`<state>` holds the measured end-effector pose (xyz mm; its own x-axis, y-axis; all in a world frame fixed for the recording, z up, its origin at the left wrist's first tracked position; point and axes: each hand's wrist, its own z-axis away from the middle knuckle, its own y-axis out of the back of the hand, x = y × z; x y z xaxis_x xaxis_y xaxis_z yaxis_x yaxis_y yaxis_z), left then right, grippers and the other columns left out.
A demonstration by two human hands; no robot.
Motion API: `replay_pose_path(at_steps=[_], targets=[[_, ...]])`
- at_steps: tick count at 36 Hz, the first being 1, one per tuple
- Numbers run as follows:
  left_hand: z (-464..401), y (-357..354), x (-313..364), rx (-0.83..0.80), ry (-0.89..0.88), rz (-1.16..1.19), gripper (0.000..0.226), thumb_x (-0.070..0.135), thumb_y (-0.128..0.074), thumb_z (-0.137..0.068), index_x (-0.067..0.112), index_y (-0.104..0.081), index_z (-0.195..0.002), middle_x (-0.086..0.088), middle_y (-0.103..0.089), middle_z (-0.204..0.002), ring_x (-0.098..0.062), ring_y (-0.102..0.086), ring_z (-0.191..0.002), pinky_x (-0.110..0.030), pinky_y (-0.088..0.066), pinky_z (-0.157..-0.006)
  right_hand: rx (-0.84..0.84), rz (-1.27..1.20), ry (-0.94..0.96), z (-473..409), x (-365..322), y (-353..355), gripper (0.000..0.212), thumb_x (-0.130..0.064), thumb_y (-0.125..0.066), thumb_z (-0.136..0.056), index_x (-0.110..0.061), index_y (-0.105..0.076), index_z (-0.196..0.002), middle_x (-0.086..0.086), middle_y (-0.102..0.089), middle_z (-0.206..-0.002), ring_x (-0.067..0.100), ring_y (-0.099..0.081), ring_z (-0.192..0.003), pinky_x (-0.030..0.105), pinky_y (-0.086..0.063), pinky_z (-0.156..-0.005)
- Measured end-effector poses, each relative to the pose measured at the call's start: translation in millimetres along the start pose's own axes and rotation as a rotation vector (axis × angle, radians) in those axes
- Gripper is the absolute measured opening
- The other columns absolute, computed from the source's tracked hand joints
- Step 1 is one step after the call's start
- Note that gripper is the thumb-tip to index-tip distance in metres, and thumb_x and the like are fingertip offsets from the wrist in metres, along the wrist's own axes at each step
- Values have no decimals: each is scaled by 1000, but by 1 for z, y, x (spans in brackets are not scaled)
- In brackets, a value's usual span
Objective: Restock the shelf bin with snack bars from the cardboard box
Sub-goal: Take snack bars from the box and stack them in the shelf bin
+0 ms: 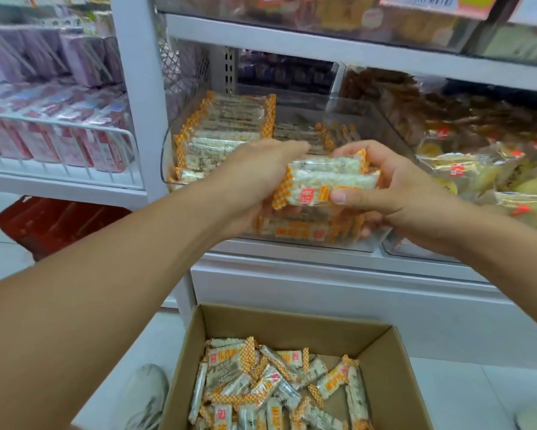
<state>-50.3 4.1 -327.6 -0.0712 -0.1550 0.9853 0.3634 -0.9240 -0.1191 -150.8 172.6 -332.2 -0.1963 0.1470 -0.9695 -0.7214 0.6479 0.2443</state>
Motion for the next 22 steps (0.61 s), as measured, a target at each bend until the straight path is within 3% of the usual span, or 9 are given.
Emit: replay_pose_path(at_steps=[4,7,10,11,13,14,16,19,22], targets=[[-11,1,1,138,-52,66,23,21,-60,-98,10,-65,-117,-13,-72,-96,-19,-66,-60,-28,-53,-48,16,107,100,-8,-11,-3,82,-33,-81,-70,-51,-42,-140,-9,-40,-150,30,-74,-74,33,-55,-46],[-11,-1,7,146,-61,76,23,31,-55,-102,12,-65,-112,-7,-73,-92,-18,-69,-65,-29,-54,-53,-1,68,103,-16,-15,-3,63,-32,-78,-73,-39,-54,-131,-5,-56,-135,27,-74,-90,40,-61,-59],[-18,5,13,202,-107,16,42,51,-44,-103,14,-63,-103,-9,-74,-100,-23,-73,-79,-39,-60,-67,17,-70,89,-26,-15,-5,46,-25,-77,-74,-26,-59,-117,1,-66,-112,23,-73,-90,34,-61,-60],[-21,9,14,252,-178,-110,43,53,-41,-103,16,-61,-96,-10,-73,-100,-26,-73,-84,-43,-61,-75,48,-126,73,-31,-14,-4,45,-24,-77,-74,-25,-59,-116,2,-65,-110,21,-71,-87,31,-60,-58],[-22,22,13,393,-395,-498,35,48,-39,-104,20,-57,-95,0,-68,-97,-18,-67,-87,-33,-55,-84,132,-220,37,-44,-12,1,45,-24,-77,-73,-24,-57,-113,2,-66,-109,18,-69,-84,27,-57,-55],[-20,30,11,455,-515,-705,28,43,-40,-105,20,-57,-104,5,-65,-98,-14,-62,-89,-25,-50,-81,181,-247,27,-52,-10,4,46,-24,-79,-73,-24,-57,-113,4,-67,-111,18,-69,-84,26,-57,-54],[-19,49,6,456,-643,-1078,31,34,-46,-102,17,-53,-128,-1,-62,-119,-21,-57,-108,-35,-46,-89,298,-222,22,-71,-5,12,45,-19,-83,-77,-22,-56,-113,6,-67,-115,21,-70,-89,26,-56,-56],[-25,73,-7,337,-548,-1436,54,26,-51,-100,9,-37,-149,-14,-47,-146,-34,-42,-134,-49,-38,-109,413,-123,37,-104,1,19,43,-15,-84,-79,-23,-57,-111,2,-65,-117,20,-69,-97,26,-56,-59],[-29,82,-13,256,-491,-1580,49,31,-42,-103,9,-40,-147,-13,-52,-140,-35,-45,-131,-48,-37,-109,494,38,56,-143,3,22,46,-22,-89,-75,-24,-60,-110,2,-63,-121,21,-67,-102,36,-63,-64]])
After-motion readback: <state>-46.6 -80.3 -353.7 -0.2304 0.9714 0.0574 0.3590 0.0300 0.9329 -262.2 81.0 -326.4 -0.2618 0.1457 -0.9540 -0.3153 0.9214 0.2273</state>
